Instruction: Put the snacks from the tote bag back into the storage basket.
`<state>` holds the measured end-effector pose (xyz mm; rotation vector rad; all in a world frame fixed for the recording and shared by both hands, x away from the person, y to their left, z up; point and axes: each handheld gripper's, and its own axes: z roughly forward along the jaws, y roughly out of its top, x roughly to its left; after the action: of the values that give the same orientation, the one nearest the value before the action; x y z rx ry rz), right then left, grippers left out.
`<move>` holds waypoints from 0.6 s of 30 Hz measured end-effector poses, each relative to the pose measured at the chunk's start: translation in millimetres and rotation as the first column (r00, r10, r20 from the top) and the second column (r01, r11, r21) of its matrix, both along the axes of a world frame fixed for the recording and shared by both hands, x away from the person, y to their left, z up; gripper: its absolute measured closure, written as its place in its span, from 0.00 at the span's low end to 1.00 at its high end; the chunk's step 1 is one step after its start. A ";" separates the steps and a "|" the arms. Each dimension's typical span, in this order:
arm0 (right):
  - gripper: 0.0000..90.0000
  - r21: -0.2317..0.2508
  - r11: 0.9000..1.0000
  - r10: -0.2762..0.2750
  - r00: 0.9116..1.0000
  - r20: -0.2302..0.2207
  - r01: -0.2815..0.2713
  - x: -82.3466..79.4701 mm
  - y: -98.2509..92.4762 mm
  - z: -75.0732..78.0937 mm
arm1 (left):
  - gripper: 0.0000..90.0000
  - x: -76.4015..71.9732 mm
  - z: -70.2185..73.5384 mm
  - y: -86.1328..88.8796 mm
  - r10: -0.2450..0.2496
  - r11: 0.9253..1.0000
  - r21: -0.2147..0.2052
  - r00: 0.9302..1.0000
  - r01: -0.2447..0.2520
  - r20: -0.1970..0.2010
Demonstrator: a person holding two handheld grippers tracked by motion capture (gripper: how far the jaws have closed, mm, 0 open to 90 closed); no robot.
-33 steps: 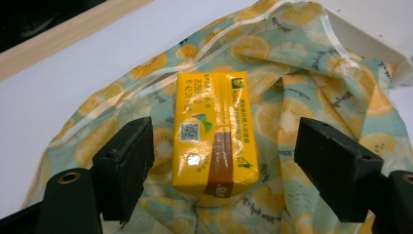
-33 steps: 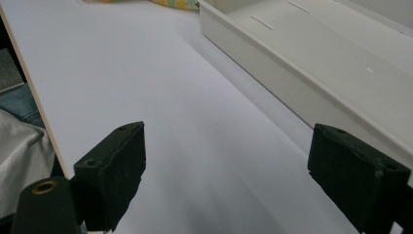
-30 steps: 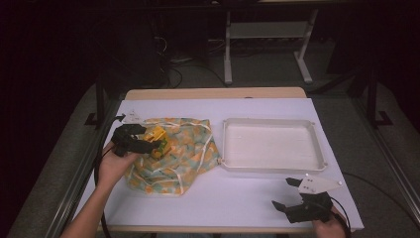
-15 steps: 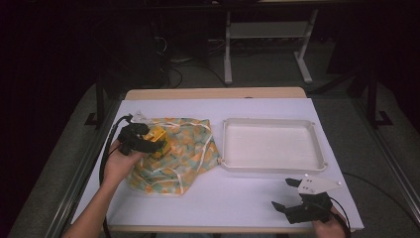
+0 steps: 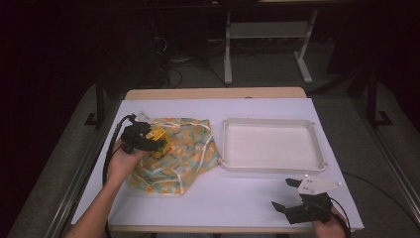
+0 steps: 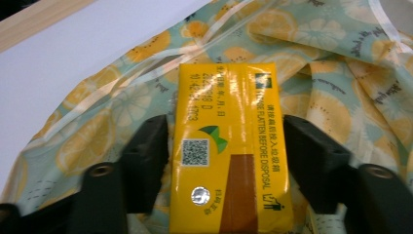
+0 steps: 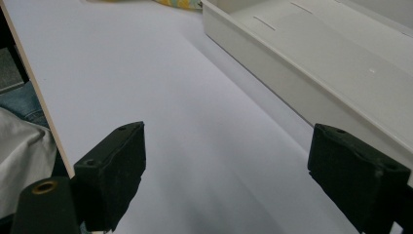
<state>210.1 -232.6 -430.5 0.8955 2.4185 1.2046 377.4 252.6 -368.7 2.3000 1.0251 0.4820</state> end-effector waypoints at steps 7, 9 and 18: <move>0.15 -0.003 1.000 0.004 1.000 -0.001 -0.004 -0.1 0.6 0.0 | 0.52 -0.9 -0.4 -1.0 0.000 1.000 0.029 1.000 0.000 0.008; 0.15 -0.003 1.000 0.003 1.000 0.000 -0.003 0.0 0.4 0.0 | 0.54 -0.6 -0.3 -0.1 0.000 1.000 0.030 1.000 0.000 0.008; 0.15 -0.004 1.000 0.002 1.000 -0.002 -0.002 0.0 0.6 -0.1 | 0.55 -0.5 0.2 -1.1 0.005 1.000 0.031 1.000 -0.005 0.001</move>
<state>210.0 -232.0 -430.6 0.8937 2.4232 1.1997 376.9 251.5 -368.5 2.3244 1.0294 0.5045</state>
